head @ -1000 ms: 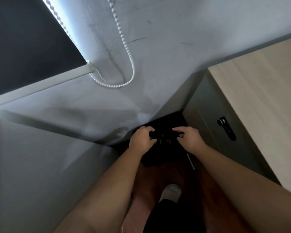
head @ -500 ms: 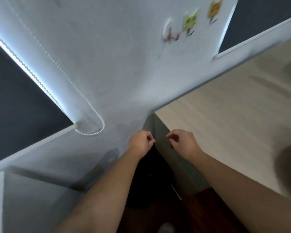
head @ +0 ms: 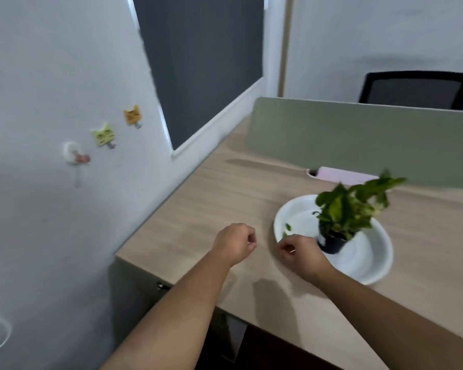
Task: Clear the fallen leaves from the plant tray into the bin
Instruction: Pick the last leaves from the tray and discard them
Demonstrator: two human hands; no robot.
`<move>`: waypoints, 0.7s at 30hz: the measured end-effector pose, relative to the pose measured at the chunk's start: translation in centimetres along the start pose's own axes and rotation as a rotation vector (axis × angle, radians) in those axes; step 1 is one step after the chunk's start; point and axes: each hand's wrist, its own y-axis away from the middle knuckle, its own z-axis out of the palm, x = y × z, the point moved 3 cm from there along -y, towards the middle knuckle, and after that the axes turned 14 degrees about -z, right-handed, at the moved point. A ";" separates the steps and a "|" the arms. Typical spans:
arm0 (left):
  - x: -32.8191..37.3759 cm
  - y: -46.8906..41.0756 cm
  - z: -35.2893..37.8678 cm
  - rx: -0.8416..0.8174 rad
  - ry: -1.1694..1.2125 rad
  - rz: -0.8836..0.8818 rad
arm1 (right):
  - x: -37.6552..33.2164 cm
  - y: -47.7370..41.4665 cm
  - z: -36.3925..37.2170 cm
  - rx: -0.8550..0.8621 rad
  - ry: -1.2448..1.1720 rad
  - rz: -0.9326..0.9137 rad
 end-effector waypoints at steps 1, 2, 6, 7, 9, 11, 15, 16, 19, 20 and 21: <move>1.5 -0.2 0.9 -0.032 -0.037 0.038 | 1.3 0.9 -0.7 0.011 0.012 0.031; 2.8 -0.5 1.7 -0.060 -0.073 0.076 | 2.4 1.8 -1.4 0.013 0.016 0.061; 5.4 -1.1 5.5 -0.156 -0.210 0.191 | 6.4 4.7 -2.5 -0.137 0.081 0.125; 5.8 -1.3 6.4 -0.170 -0.246 0.220 | 7.2 5.2 -2.7 -0.174 0.108 0.133; 6.3 -1.7 7.9 -0.157 -0.291 0.279 | 8.6 5.8 -2.8 -0.204 0.135 0.138; 6.5 -2.1 8.4 -0.121 -0.286 0.327 | 9.5 6.0 -2.6 -0.196 0.141 0.128; 6.7 -3.0 8.7 -0.138 -0.216 0.314 | 10.7 5.9 -2.3 -0.217 0.168 0.100; 6.8 -3.1 8.6 -0.150 -0.203 0.301 | 10.8 5.8 -2.4 -0.225 0.174 0.095; 8.0 -2.9 8.8 -0.235 -0.248 0.316 | 11.5 6.1 -3.3 -0.240 0.206 0.112; 8.5 -2.6 9.0 -0.266 -0.259 0.324 | 11.9 6.3 -3.8 -0.247 0.230 0.126; 8.9 -2.2 9.2 -0.294 -0.260 0.330 | 12.4 6.5 -4.3 -0.257 0.260 0.146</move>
